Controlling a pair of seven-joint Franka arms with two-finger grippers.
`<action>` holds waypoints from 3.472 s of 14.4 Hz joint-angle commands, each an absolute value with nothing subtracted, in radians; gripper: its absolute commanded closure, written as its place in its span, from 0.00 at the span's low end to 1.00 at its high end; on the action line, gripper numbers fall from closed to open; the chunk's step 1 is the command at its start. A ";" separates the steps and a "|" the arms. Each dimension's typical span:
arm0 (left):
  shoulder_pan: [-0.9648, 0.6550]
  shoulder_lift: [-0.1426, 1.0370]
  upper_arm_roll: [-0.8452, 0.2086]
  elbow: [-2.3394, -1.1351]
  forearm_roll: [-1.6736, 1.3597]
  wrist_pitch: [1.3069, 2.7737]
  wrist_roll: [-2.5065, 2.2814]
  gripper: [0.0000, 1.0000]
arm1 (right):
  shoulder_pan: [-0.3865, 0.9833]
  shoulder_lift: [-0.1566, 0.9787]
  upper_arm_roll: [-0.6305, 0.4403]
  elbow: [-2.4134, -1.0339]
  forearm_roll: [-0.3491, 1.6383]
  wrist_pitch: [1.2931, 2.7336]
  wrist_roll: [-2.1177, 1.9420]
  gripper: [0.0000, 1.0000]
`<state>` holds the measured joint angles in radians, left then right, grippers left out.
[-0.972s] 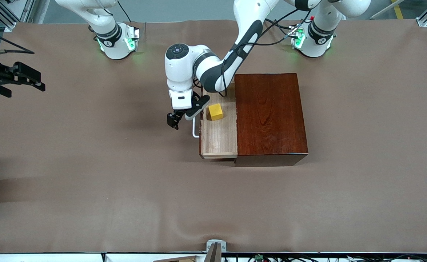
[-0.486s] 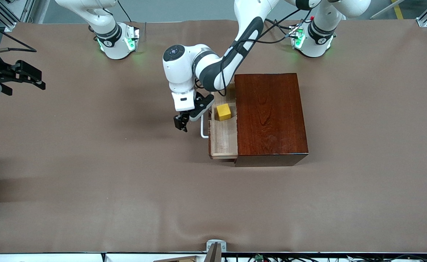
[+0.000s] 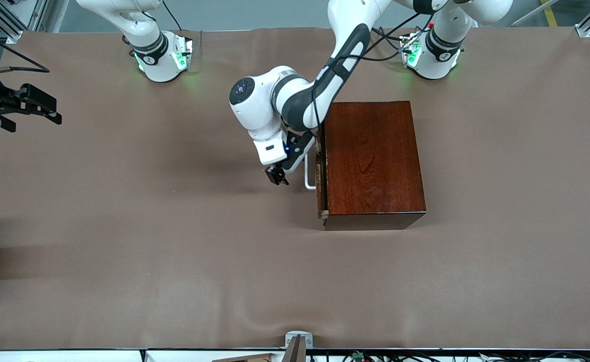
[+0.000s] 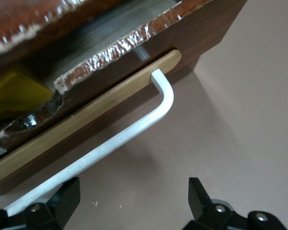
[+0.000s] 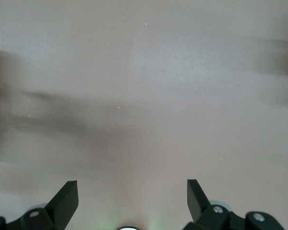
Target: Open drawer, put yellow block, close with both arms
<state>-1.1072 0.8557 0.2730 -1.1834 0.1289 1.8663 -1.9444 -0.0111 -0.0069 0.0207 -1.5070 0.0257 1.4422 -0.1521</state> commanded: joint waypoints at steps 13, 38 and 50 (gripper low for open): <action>-1.104 0.818 0.262 -1.198 0.144 1.829 -1.968 0.00 | -0.023 -0.023 0.032 -1.520 0.018 1.450 -0.166 0.00; -0.652 0.152 0.264 -1.247 0.084 1.439 -0.823 0.00 | -0.040 -0.015 0.029 -1.508 0.028 1.448 -0.160 0.00; -0.108 -0.103 -0.075 -1.621 0.066 1.564 -0.184 0.00 | -0.041 -0.017 0.028 -1.503 0.026 1.448 -0.164 0.00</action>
